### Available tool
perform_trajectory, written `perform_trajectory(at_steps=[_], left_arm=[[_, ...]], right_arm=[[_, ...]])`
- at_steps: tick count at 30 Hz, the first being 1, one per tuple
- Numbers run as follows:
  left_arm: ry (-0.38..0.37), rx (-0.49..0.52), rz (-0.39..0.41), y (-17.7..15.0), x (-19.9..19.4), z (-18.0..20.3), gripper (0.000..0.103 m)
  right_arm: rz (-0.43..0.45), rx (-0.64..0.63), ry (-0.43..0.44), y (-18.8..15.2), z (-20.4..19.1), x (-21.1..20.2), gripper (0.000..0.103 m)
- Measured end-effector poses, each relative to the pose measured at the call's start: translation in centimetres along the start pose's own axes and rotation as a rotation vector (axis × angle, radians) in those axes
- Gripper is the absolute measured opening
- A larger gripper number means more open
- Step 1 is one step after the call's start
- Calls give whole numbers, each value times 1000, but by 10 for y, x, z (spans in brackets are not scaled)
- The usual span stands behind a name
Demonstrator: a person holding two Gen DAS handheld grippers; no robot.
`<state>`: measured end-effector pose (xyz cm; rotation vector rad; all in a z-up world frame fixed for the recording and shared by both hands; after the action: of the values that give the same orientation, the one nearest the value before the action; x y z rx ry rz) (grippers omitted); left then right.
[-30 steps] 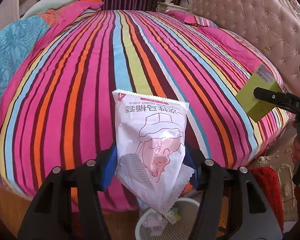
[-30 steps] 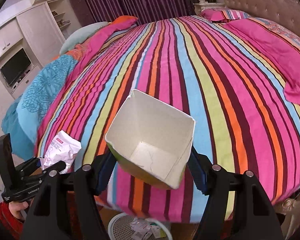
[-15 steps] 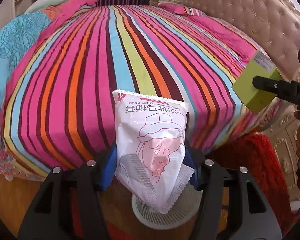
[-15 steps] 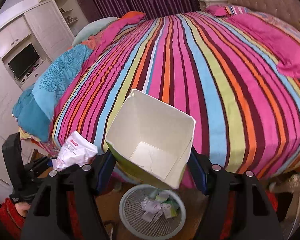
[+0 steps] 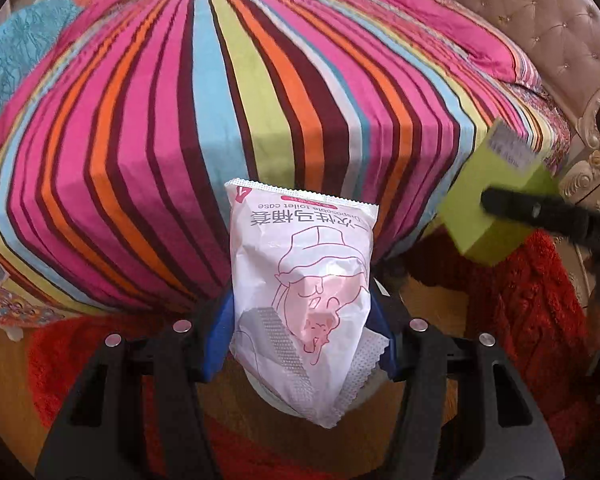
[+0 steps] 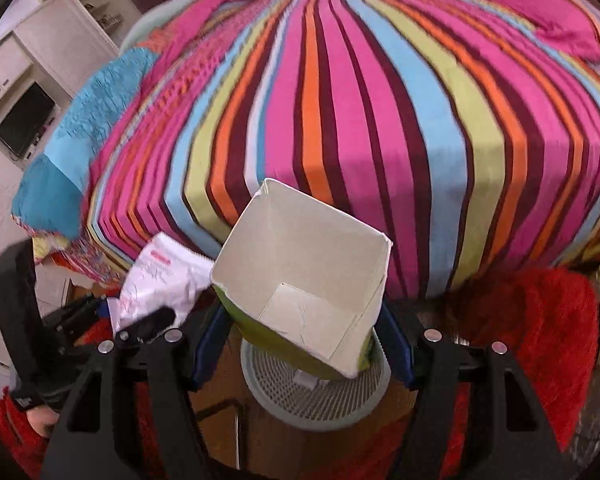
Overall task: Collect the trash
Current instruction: 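Carry the wrapper pack and green box from the bed over the wastebasket, then open both tools above the wastebasket to drop the wrapper and box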
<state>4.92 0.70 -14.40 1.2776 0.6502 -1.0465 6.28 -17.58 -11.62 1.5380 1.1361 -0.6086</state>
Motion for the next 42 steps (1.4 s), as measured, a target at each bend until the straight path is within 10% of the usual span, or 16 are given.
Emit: perform_trajectory(at_steps=[42], left_arm=[[-43,-225,-588,-66,132,-28,58]], right_arm=[[-634,76,-89,-70,1,144,64]])
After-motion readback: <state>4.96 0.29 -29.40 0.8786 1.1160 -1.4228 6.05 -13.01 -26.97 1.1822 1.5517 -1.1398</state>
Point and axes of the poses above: each gripper's, at about its wrist camera, not at the fingertips, and x roughly the way its jaws point, z to its right, y to its top, the point moved 4 cm from there along x, roughly the way its jaws point, and after that the axes turned 5 degrees about -y, right-handed, at the moved point
